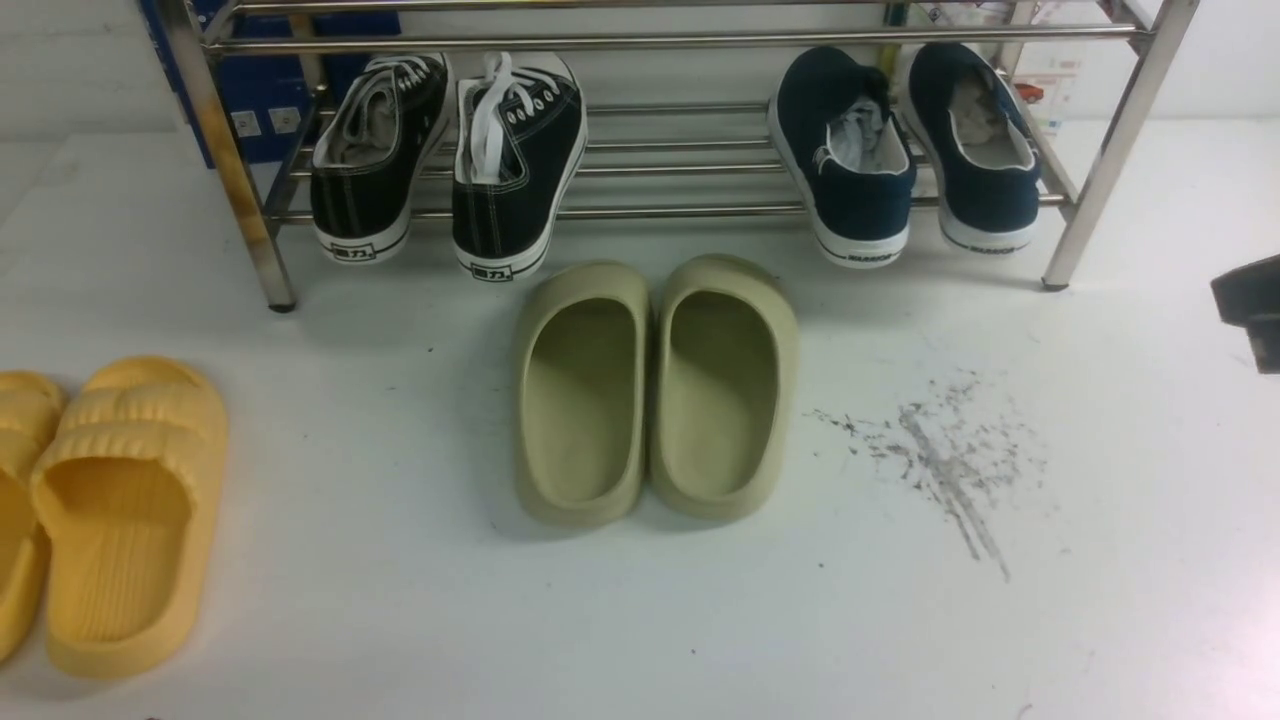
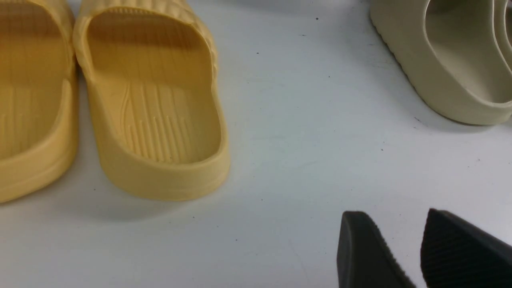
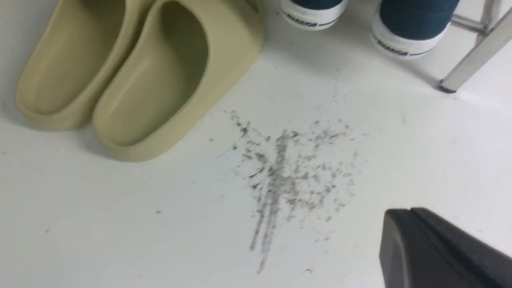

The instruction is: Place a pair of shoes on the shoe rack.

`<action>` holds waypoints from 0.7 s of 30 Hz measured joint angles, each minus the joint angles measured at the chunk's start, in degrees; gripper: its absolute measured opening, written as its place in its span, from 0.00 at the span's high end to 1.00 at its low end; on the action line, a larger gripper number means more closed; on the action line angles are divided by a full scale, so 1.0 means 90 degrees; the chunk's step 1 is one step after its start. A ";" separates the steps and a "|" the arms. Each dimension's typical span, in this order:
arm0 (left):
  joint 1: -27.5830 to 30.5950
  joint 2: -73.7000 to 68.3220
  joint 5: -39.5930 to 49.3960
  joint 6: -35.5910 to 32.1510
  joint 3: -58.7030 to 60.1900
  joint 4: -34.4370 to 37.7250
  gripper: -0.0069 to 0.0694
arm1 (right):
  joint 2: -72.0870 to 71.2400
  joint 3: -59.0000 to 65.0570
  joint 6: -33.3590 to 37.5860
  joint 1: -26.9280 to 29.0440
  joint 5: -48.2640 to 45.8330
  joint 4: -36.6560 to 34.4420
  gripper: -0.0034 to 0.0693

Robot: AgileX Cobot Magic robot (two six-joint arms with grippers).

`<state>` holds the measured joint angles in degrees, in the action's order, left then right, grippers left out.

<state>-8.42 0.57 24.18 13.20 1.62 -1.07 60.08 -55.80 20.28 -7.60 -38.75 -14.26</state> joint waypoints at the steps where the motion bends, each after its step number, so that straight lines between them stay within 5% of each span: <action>1: 0.0000 0.0000 0.0000 0.0000 0.0000 0.0000 0.60 | -0.0138 0.0086 -0.0071 0.0062 0.0134 0.0025 0.95; 5: 0.0000 0.0000 0.0000 0.0000 0.0000 0.0000 0.60 | -0.0919 0.0783 -0.0317 0.0221 0.0841 0.0077 0.95; 13: 0.0000 0.0000 0.0000 0.0000 0.0000 0.0000 0.60 | -0.4492 0.4380 -0.0527 0.0269 0.2666 0.0327 0.94; 18: 0.0000 0.0000 0.0000 0.0000 0.0000 0.0000 0.60 | -0.6270 0.5984 -0.0527 0.0269 0.2834 0.0360 0.93; 21: 0.0005 0.0007 0.0000 0.0000 0.0000 0.0005 0.60 | -0.6705 0.6302 -0.0532 0.0293 0.1818 0.0450 0.93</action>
<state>-8.37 0.64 24.18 13.20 1.62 -1.02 -0.27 0.92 15.49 -4.96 -22.39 -10.21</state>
